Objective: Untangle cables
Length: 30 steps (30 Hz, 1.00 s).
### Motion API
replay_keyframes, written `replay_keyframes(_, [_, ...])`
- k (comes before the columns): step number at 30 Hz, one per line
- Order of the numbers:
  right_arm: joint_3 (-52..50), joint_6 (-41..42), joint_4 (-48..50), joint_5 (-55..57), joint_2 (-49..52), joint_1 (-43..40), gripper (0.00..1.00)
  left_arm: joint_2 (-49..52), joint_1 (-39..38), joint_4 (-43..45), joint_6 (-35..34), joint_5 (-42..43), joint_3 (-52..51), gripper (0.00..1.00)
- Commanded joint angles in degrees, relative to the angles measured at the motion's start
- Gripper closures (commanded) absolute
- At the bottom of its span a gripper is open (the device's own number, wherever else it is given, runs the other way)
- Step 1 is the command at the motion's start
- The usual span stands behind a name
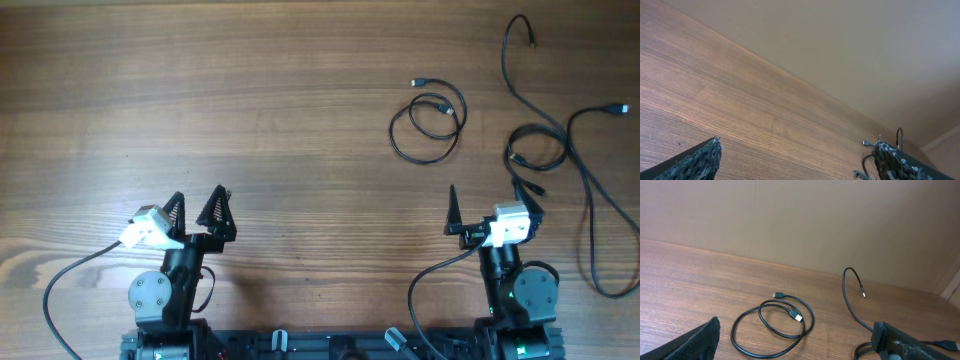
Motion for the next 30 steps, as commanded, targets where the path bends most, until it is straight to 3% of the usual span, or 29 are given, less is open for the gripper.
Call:
replay_keyframes(1, [-0.07,-0.66,0.11,-0.96,-0.63,0.28,0.0,-0.61,0.44,-0.26,-0.11,0.09,-0.26,0.0])
replay_keyframes(23, [-0.07,-0.66,0.09,-0.96,-0.63,0.28,0.0,-0.35,0.52,-0.26,-0.11,0.09,-0.26,0.0])
replay_keyframes(29, [-0.07,-0.68,0.09,-0.96,-0.63,0.28,0.0,0.31,0.52,-0.81,0.98,-5.81,-0.26,0.0])
replay_keyframes(30, [-0.07,-0.66,0.09,-0.96,-0.63,0.28,0.0,0.76,0.52,-0.81,4.22,-5.99,-0.26,0.0])
